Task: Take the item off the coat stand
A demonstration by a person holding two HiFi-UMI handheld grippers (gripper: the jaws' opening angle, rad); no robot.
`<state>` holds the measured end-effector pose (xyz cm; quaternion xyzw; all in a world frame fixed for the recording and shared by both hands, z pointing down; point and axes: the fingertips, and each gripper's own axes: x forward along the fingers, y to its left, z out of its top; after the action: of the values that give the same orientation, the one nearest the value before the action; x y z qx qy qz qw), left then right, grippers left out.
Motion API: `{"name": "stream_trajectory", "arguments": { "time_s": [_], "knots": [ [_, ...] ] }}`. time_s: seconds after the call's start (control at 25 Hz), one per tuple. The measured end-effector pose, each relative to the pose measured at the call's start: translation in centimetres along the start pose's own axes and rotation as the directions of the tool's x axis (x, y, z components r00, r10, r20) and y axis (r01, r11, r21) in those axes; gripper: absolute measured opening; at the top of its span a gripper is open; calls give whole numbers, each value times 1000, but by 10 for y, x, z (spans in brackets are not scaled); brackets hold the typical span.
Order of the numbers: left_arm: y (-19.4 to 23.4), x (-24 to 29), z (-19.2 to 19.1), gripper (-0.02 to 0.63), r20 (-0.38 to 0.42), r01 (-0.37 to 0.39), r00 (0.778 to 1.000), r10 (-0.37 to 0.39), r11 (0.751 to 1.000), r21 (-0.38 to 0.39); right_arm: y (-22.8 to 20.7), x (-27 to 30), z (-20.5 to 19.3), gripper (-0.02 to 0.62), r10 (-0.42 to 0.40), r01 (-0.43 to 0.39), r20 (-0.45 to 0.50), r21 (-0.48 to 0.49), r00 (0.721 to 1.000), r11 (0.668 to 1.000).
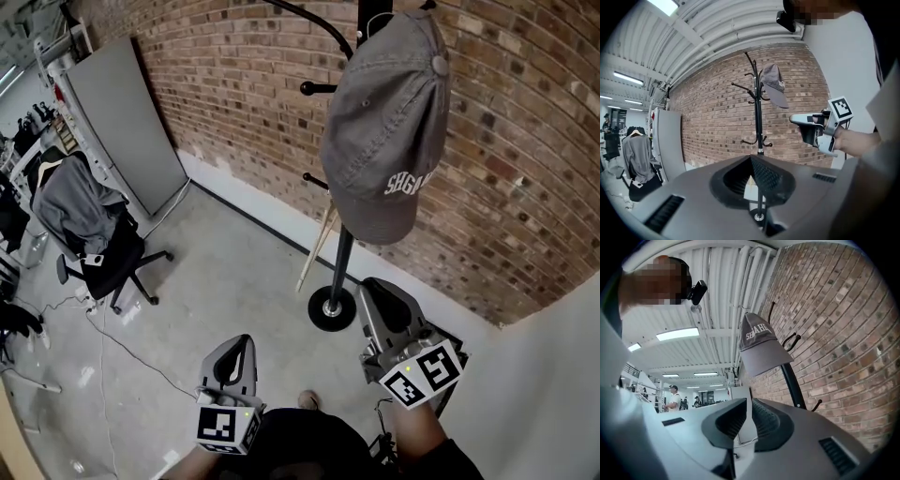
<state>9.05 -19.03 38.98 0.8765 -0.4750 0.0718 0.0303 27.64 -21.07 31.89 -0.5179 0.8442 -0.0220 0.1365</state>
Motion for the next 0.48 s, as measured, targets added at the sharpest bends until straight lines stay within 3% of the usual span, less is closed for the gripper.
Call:
{"name": "stream_trajectory", "arguments": {
  "time_s": [0.16, 0.28, 0.36, 0.48],
  "knots": [
    [-18, 23, 22, 32, 15, 32, 999, -32, 999, 19, -12, 4, 16, 32, 42, -43, 37, 23, 998, 999],
    [-25, 37, 41, 32, 28, 40, 999, -41, 998, 39, -18, 9, 24, 98, 101, -108, 68, 98, 993, 989],
    [-30, 44, 51, 32, 55, 55, 997, -58, 997, 55, -22, 11, 31, 126, 153, -173, 118, 185, 981, 967],
    [-35, 52, 59, 32, 76, 66, 994, -72, 995, 75, -29, 15, 45, 143, 238, -303, 228, 319, 944, 898]
  ]
}}
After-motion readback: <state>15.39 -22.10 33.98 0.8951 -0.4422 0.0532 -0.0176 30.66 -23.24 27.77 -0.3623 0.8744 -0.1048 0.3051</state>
